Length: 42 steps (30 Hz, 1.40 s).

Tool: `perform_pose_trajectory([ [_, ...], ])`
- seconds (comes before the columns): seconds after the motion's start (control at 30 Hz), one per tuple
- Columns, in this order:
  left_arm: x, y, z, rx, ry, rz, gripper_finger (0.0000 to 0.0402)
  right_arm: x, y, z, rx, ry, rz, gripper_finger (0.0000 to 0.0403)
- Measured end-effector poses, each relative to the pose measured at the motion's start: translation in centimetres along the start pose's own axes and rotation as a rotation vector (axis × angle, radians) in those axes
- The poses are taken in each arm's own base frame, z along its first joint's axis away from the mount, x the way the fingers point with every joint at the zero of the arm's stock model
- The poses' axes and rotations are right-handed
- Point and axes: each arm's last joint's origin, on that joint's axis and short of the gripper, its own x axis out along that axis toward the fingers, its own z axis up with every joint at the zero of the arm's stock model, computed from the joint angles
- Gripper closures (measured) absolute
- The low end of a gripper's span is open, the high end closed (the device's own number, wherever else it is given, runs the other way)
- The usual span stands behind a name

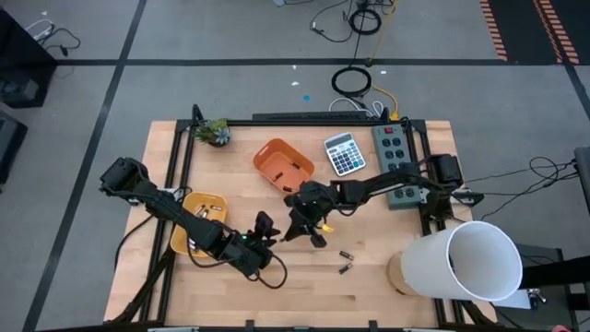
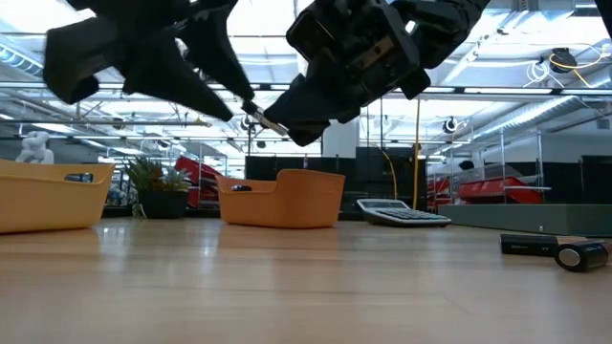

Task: Sort batteries
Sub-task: Put the silver battery into the yellow bin

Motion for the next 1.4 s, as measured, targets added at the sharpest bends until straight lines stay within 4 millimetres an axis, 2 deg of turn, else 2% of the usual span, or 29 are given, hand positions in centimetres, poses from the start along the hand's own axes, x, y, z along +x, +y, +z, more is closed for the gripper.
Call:
perform_pose_trajectory([
  [0.2, 0.0, 0.0, 0.4, -0.016, -0.046, -0.020, 0.0241, -0.7, 0.3, 1.0, -0.023, -0.029, -0.002, 0.0401],
  [0.5, 0.0, 0.4, 1.0, -0.062, -0.098, 0.009, 0.0298, -0.7, 0.3, 1.2, -0.010, -0.052, -0.009, 0.0400],
  [0.77, 0.0, 0.6, 1.1, -0.050, -0.100, 0.029, 0.0313, -0.6, 0.5, 1.3, -0.015, -0.059, -0.002, 0.0400],
  [0.97, 0.0, 0.6, 1.1, -0.050, -0.096, 0.042, 0.0364, -0.4, 0.9, 1.4, -0.019, -0.058, 0.002, 0.0397],
  [1.07, -0.1, 0.6, 1.1, -0.056, -0.098, 0.045, 0.0364, -0.3, 1.1, 1.4, -0.022, -0.061, 0.019, 0.0377],
  [1.2, -0.1, 0.5, 0.9, -0.105, -0.077, 0.033, 0.0364, -0.3, 1.2, 1.4, 0.005, -0.052, 0.023, 0.0327],
  [1.3, -1.1, 0.1, 0.6, -0.135, -0.011, -0.008, 0.0364, -1.6, 1.1, 1.6, 0.034, -0.005, 0.025, 0.0287],
  [1.4, -3.2, 0.0, 0.6, -0.208, 0.070, -0.063, 0.0364, -3.8, 1.2, 2.3, 0.038, 0.046, -0.032, 0.0257],
])
